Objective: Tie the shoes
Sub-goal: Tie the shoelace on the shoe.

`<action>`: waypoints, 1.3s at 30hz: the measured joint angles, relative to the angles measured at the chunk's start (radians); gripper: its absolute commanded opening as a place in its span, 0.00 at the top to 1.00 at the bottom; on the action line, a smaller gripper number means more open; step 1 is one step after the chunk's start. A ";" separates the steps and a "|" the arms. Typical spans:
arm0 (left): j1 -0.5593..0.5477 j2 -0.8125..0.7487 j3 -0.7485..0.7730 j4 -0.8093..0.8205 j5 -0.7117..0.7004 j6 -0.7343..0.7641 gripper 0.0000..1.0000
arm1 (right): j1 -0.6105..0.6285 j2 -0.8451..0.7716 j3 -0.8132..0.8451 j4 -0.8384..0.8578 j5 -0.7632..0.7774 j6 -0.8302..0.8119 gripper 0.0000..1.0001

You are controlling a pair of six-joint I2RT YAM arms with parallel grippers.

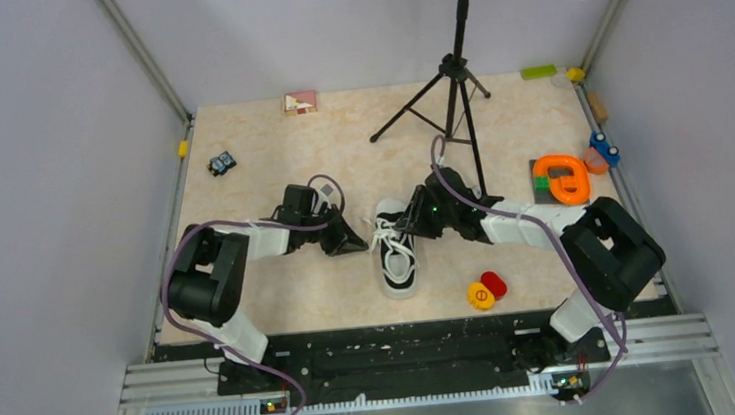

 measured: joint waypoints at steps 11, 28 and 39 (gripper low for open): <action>-0.038 0.033 0.056 -0.034 0.002 0.019 1.00 | -0.007 -0.125 -0.171 0.073 0.032 0.264 0.63; -0.043 0.038 0.089 -0.047 0.003 0.035 1.00 | -0.012 -0.093 -0.195 0.216 -0.019 0.385 0.59; -0.043 0.058 0.092 -0.047 0.006 0.035 1.00 | -0.044 -0.040 -0.196 0.277 -0.051 0.431 0.59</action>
